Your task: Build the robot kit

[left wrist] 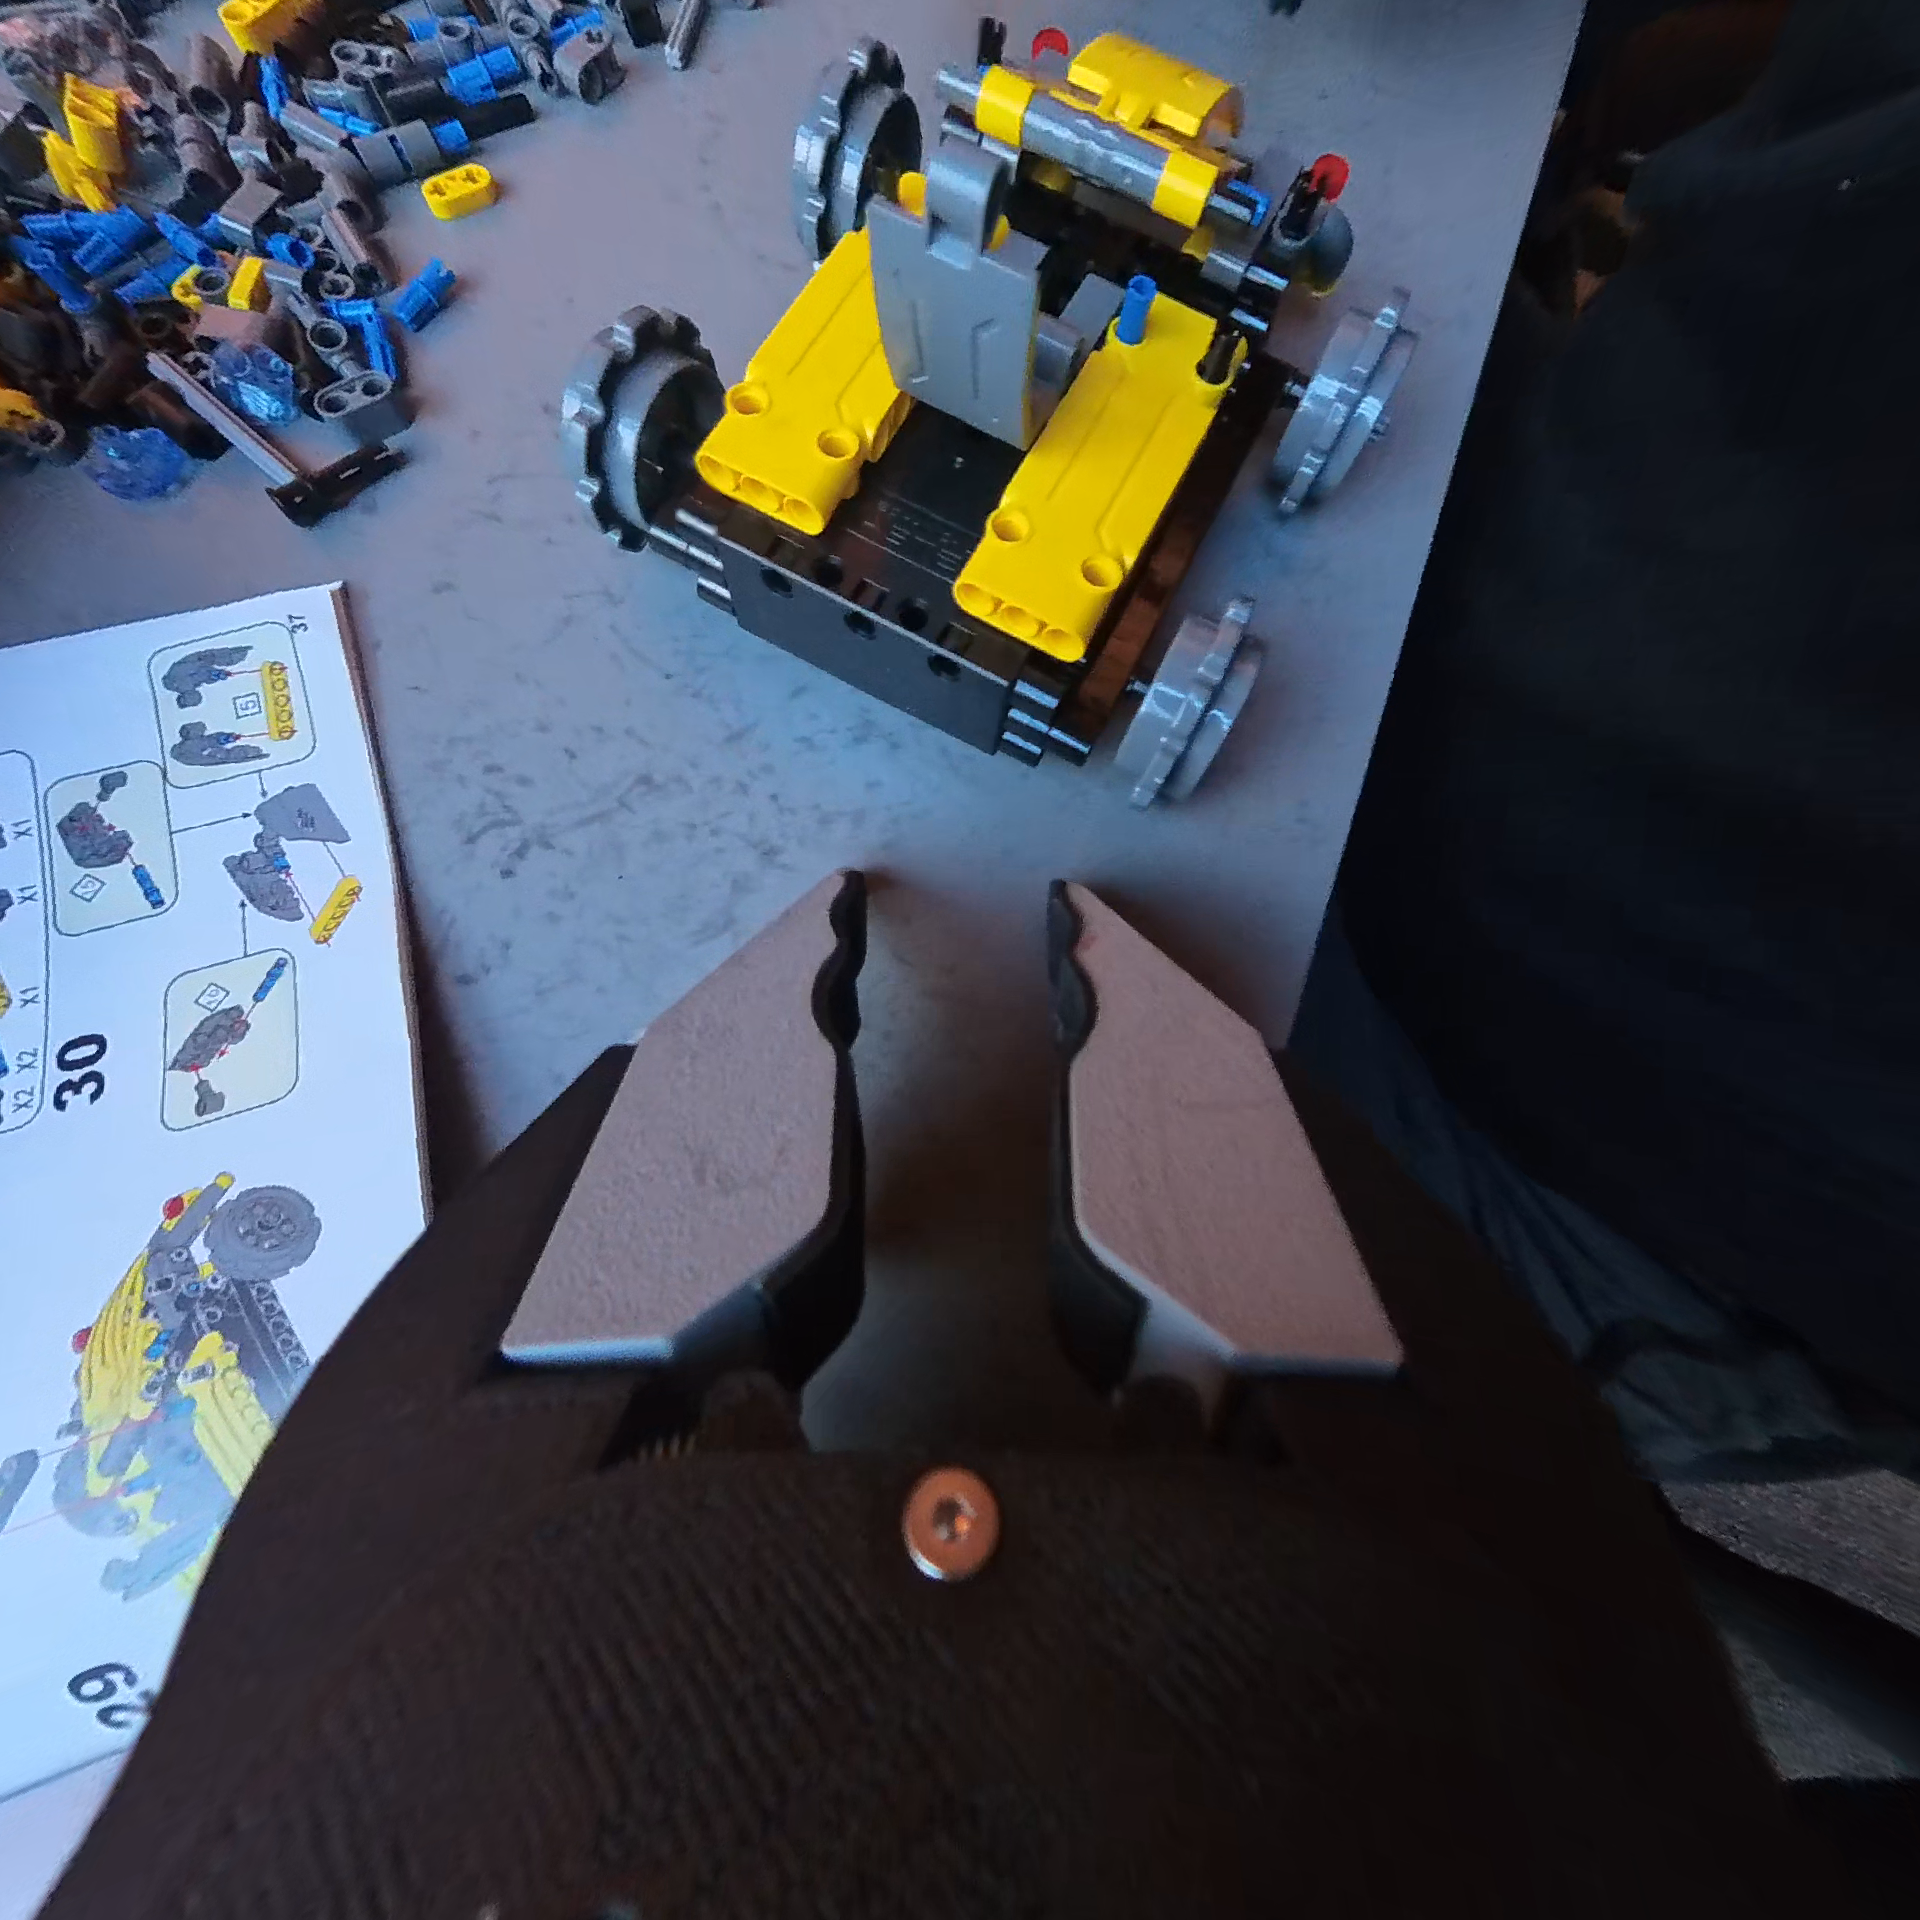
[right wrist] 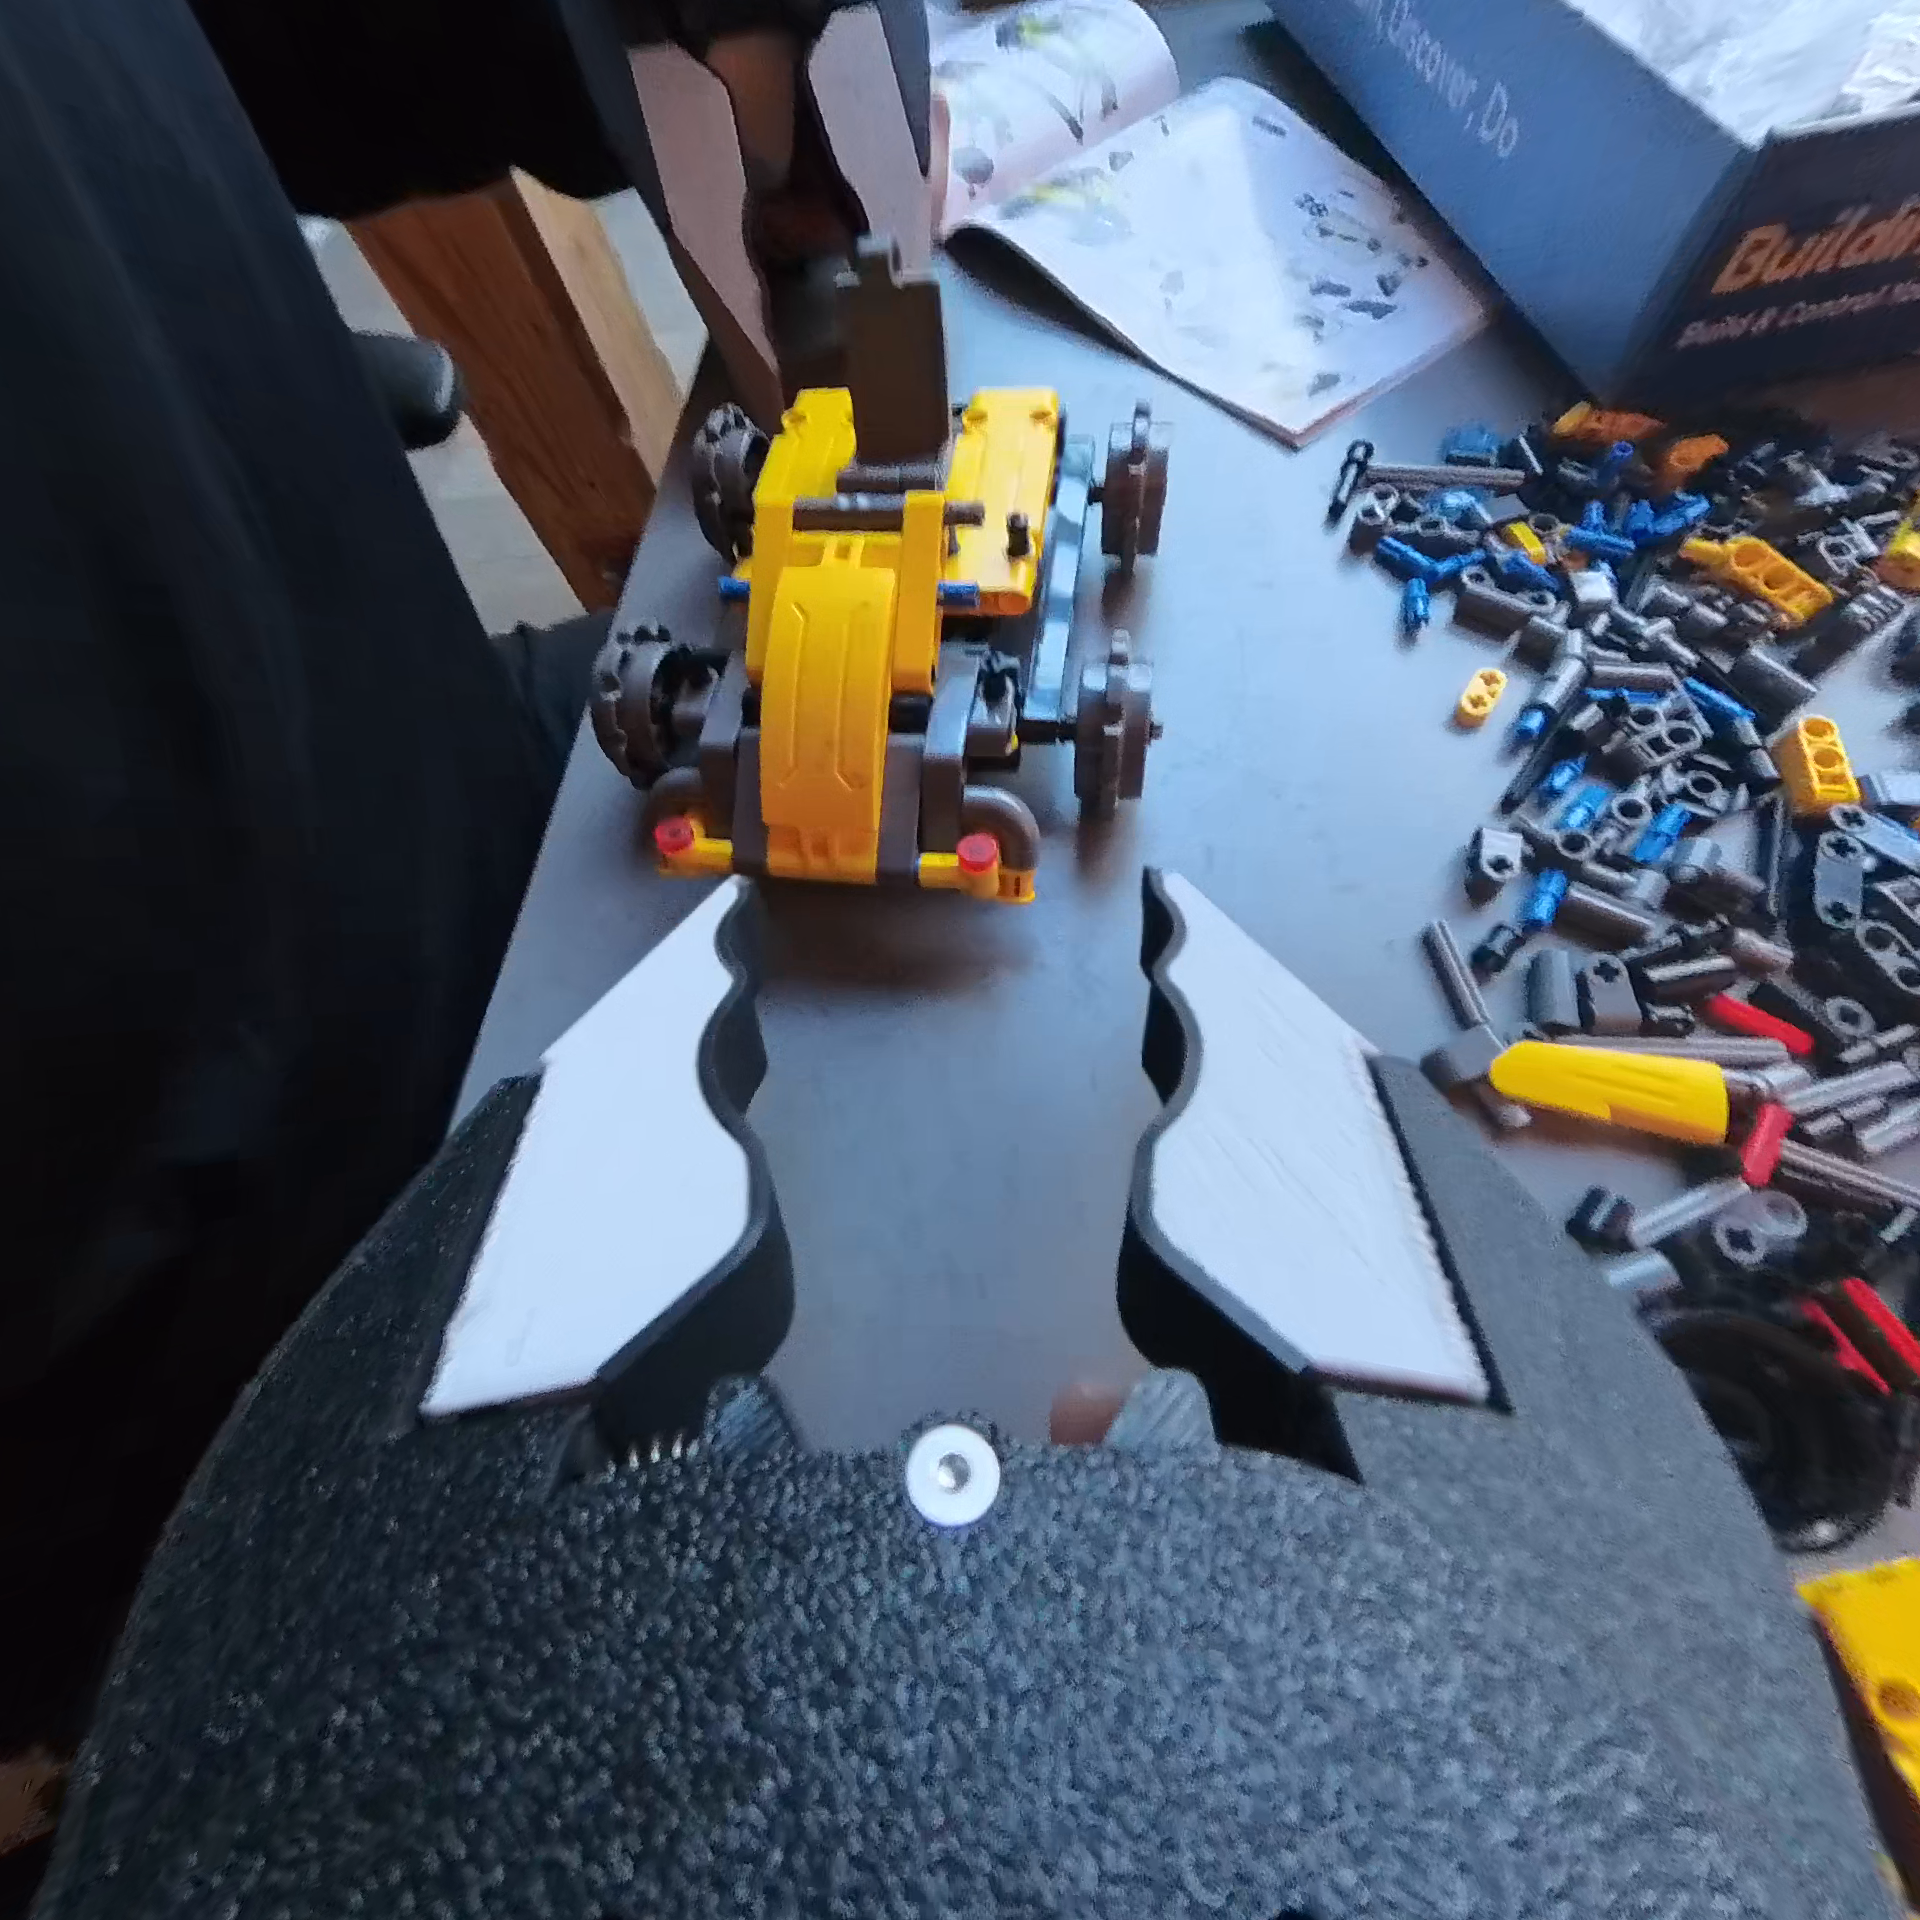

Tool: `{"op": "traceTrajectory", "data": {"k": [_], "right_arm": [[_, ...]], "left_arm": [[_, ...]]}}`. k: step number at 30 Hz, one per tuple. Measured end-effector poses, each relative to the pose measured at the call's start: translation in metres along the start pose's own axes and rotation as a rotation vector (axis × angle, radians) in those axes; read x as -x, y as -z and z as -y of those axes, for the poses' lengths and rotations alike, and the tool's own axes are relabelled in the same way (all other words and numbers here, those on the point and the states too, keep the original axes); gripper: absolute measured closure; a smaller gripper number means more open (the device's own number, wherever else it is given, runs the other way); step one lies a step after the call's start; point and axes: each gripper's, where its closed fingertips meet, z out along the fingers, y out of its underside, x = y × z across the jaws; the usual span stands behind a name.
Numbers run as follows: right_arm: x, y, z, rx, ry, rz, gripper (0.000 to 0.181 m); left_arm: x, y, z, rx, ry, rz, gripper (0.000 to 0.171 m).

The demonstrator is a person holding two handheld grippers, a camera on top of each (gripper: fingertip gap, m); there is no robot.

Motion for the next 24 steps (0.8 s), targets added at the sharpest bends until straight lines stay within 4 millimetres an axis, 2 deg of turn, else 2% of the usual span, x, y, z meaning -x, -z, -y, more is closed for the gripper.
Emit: {"op": "traceTrajectory", "data": {"k": [5, 11, 19, 24], "right_arm": [[-0.001, -0.008, 0.014, -0.046, -0.002, 0.047, 0.109], [-0.009, -0.008, 0.020, -0.074, -0.007, 0.047, 0.109], [-0.008, -0.020, 0.010, 0.023, 0.012, 0.055, 0.107], [-0.007, -0.019, 0.011, 0.007, 0.017, 0.055, 0.107]], "left_arm": [[0.001, 0.000, 0.000, -0.003, 0.018, -0.006, 0.143], [0.002, 0.000, 0.001, -0.006, 0.038, -0.014, 0.145], [-0.002, -0.001, 0.002, -0.006, 0.038, -0.028, 0.146], [-0.002, -0.001, 0.002, -0.006, 0.038, -0.028, 0.146]]}}
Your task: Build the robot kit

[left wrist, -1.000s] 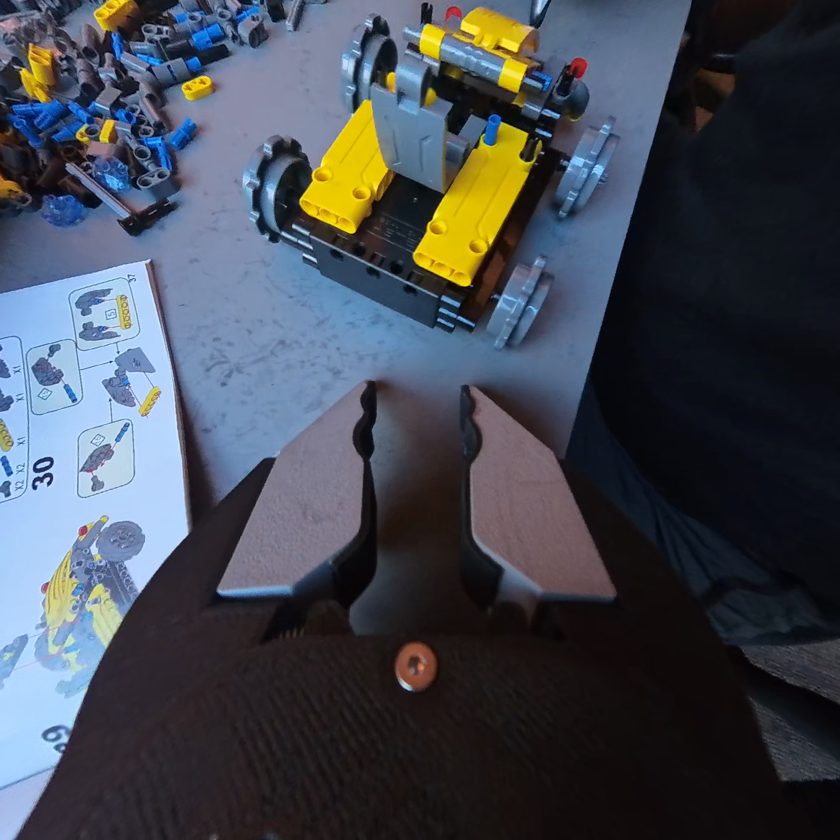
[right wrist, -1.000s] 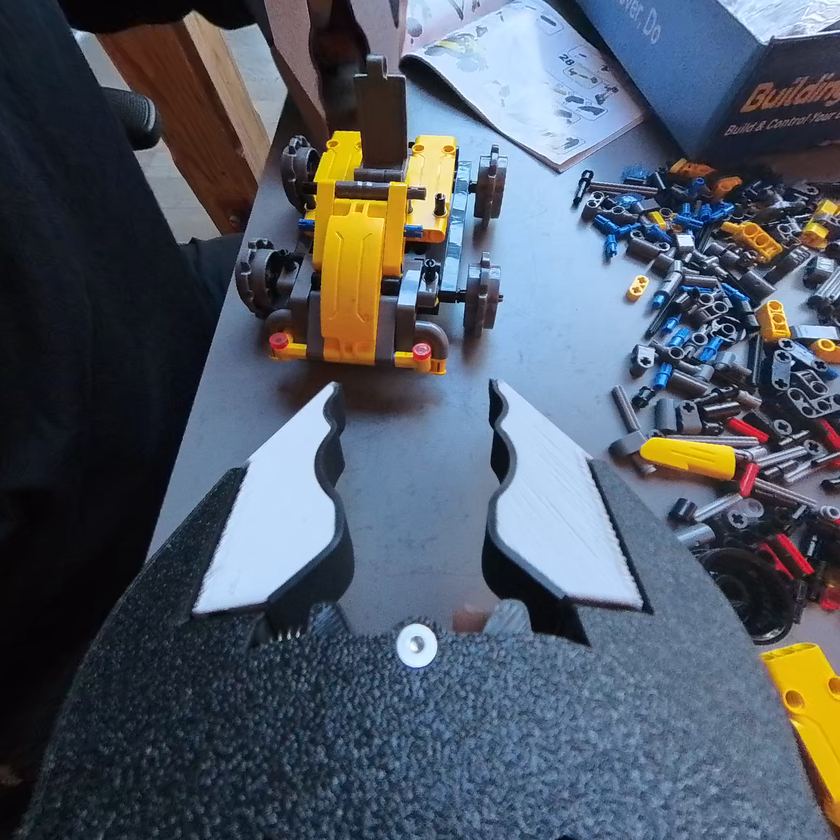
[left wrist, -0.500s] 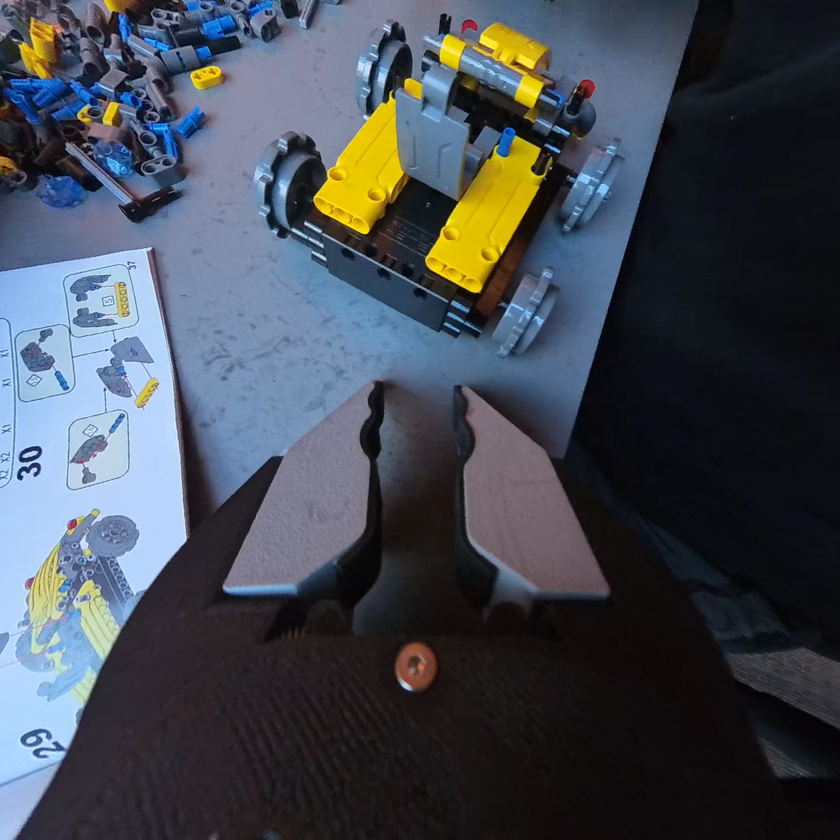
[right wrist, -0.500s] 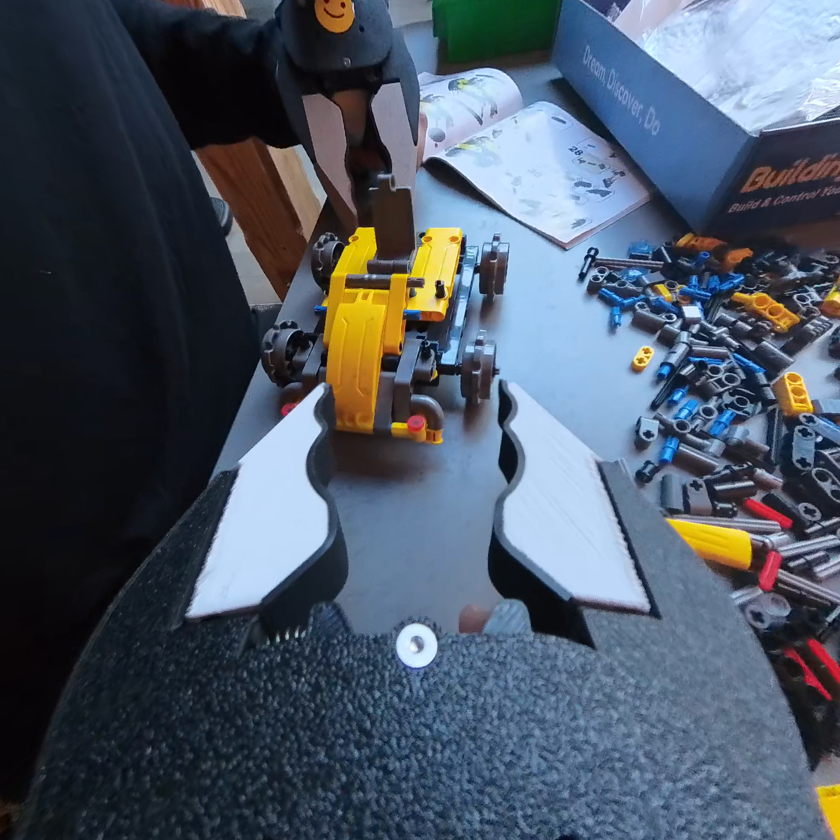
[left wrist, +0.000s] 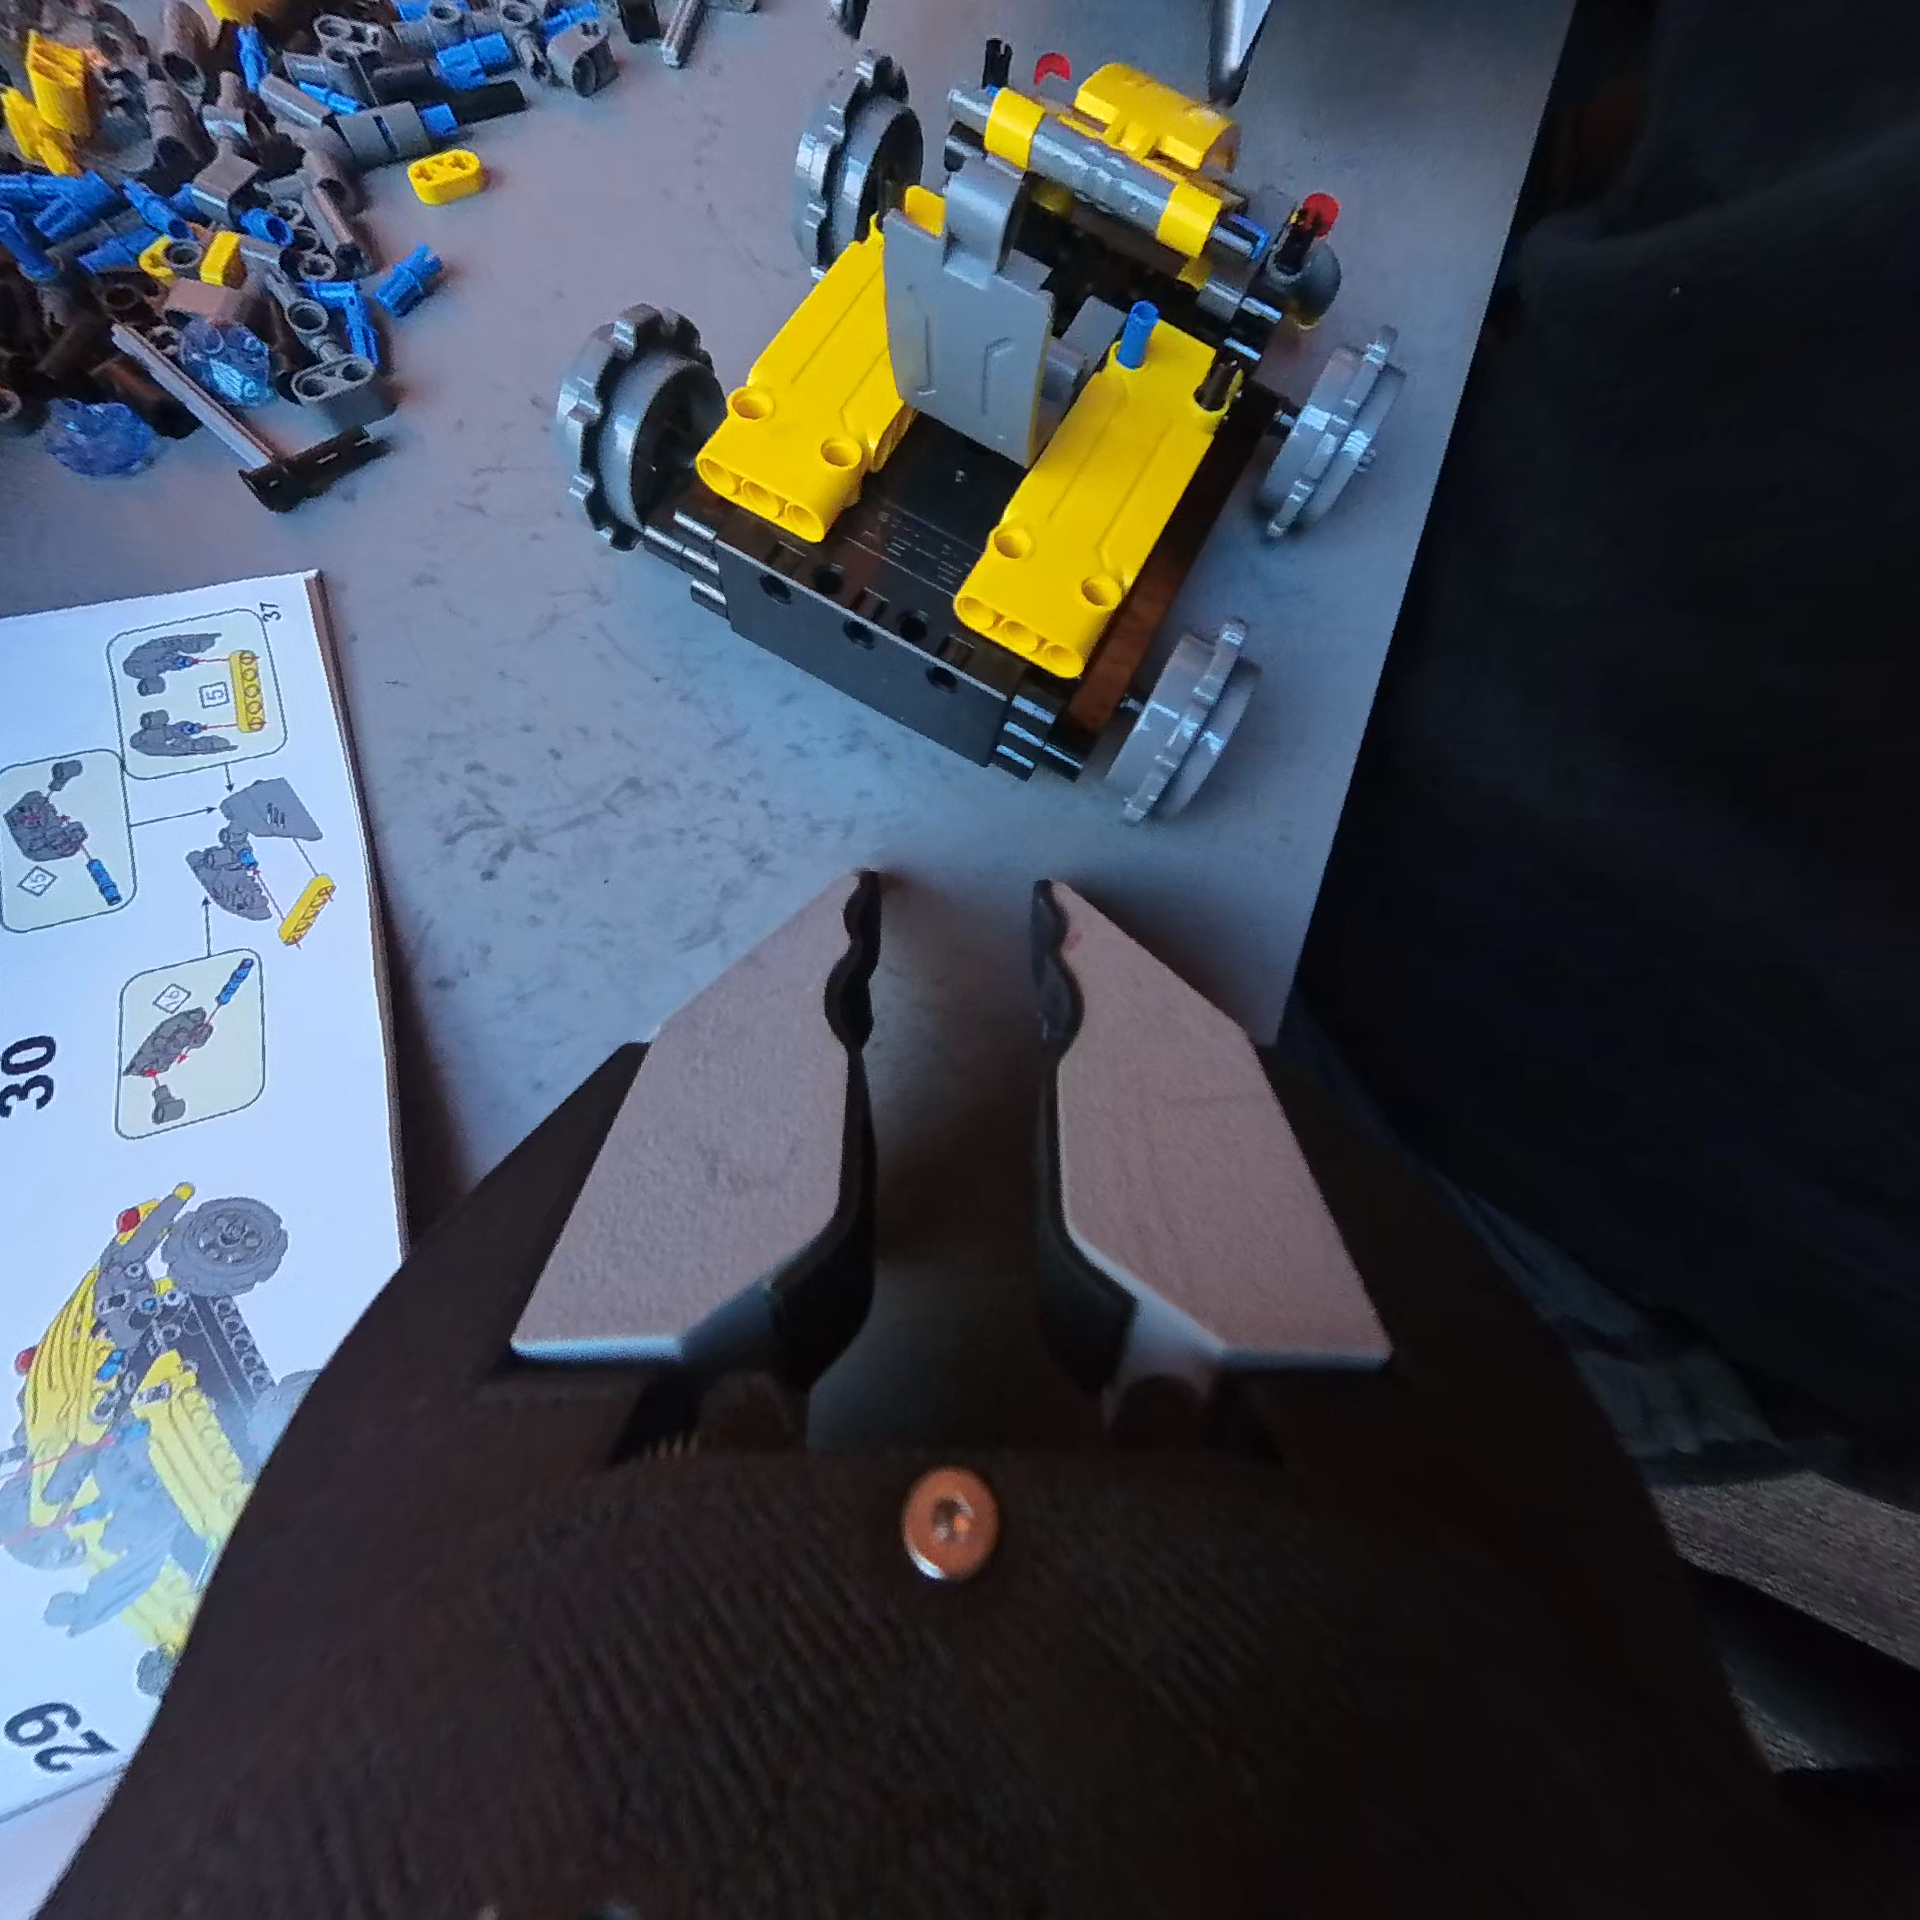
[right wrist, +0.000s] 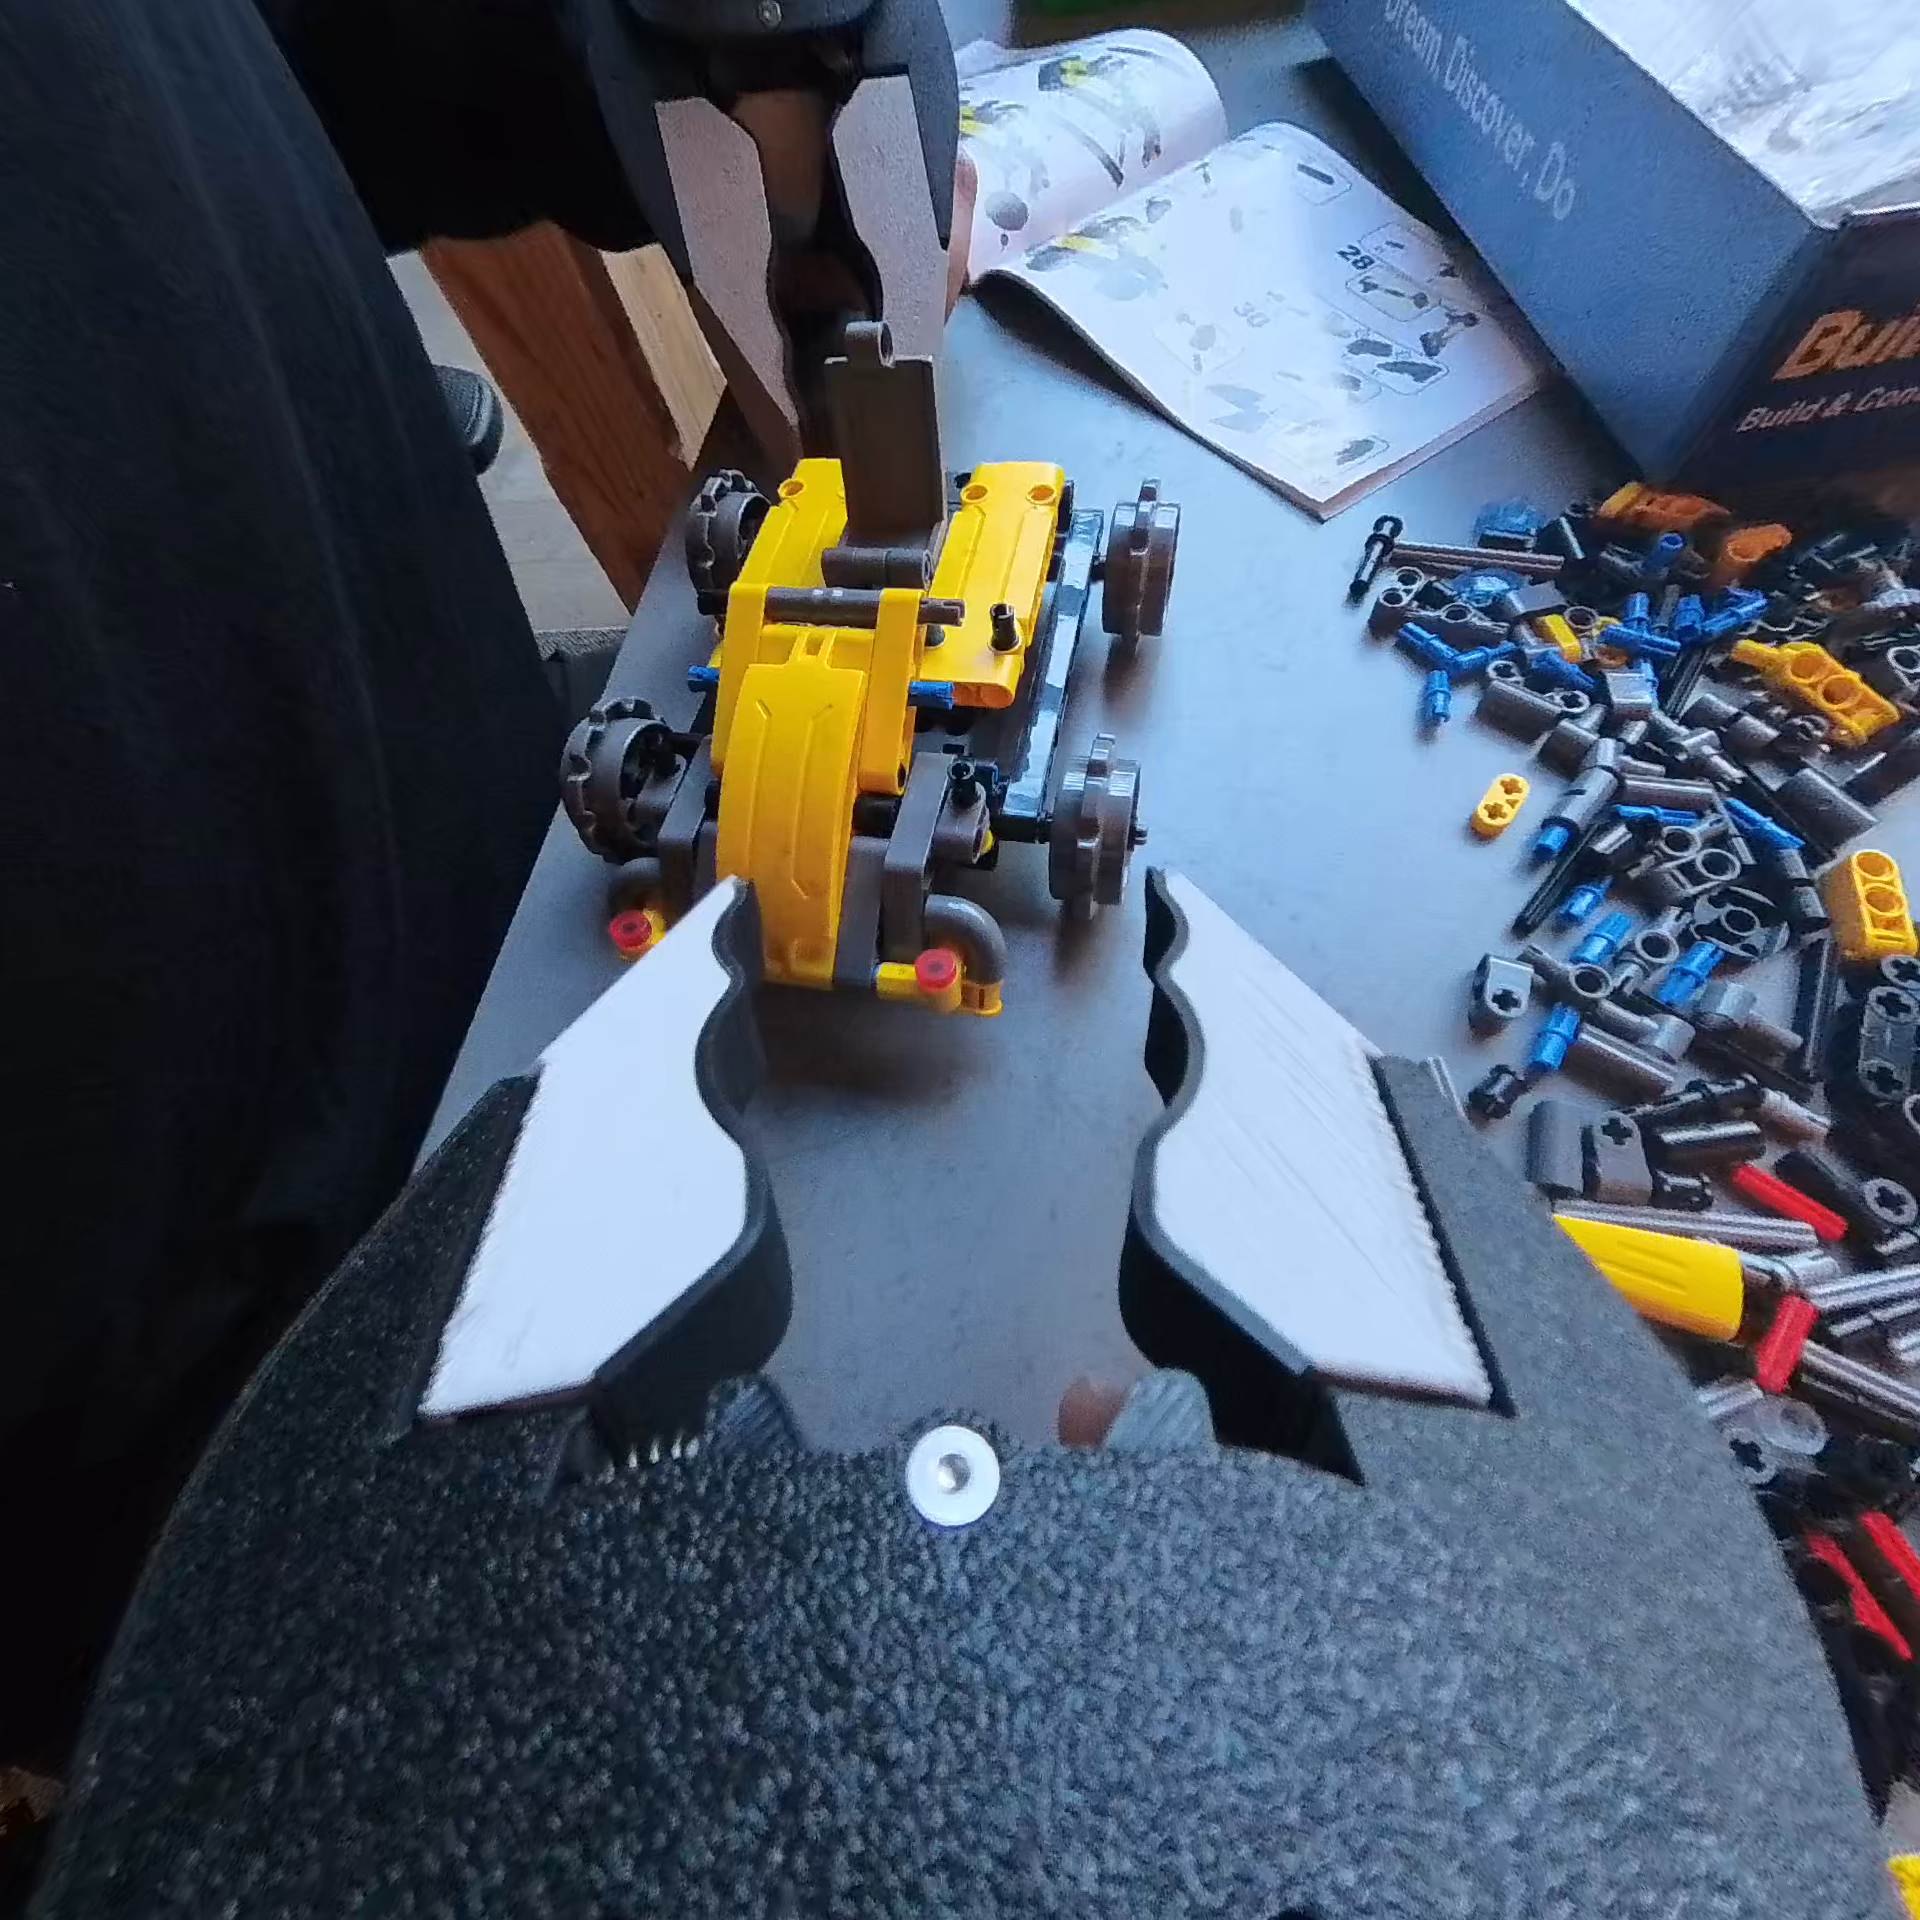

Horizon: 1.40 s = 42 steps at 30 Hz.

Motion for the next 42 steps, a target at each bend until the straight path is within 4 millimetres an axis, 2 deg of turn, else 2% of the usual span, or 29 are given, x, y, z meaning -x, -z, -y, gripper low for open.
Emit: {"op": "traceTrajectory", "data": {"k": [6, 9, 14, 20, 23, 27, 33, 35, 38, 42], "right_arm": [[0.000, 0.001, 0.003, -0.018, 0.008, -0.019, 0.108], [0.010, -0.001, 0.005, -0.030, 0.027, -0.016, 0.112], [0.021, -0.003, -0.009, 0.039, 0.040, -0.070, 0.112], [0.027, 0.027, -0.031, 0.052, -0.039, -0.129, 0.110], [0.027, 0.045, -0.043, 0.055, -0.079, -0.158, 0.110], [0.032, 0.053, -0.048, 0.055, -0.093, -0.174, 0.116], [0.031, 0.030, -0.032, 0.051, -0.032, -0.201, 0.117], [0.028, 0.028, -0.027, 0.041, -0.010, -0.223, 0.117], [0.025, 0.034, -0.017, -0.013, -0.004, -0.268, 0.119], [0.019, 0.042, -0.005, -0.077, -0.025, -0.338, 0.118]], "left_arm": [[-0.004, -0.002, 0.002, 0.001, -0.004, -0.019, 0.146], [-0.012, -0.010, 0.007, 0.008, -0.035, -0.043, 0.146], [-0.025, -0.025, 0.017, 0.020, -0.116, -0.061, 0.149], [-0.041, -0.053, 0.040, 0.027, -0.176, -0.078, 0.148], [-0.046, -0.060, 0.043, 0.030, -0.212, -0.056, 0.150], [-0.039, -0.052, 0.040, 0.011, -0.174, 0.010, 0.152], [-0.018, -0.023, 0.030, -0.065, 0.000, 0.142, 0.145], [-0.015, -0.015, 0.023, -0.097, 0.055, 0.178, 0.142], [-0.010, -0.006, 0.011, -0.131, 0.108, 0.263, 0.142], [-0.007, 0.008, 0.017, -0.255, 0.086, 0.376, 0.145]]}}
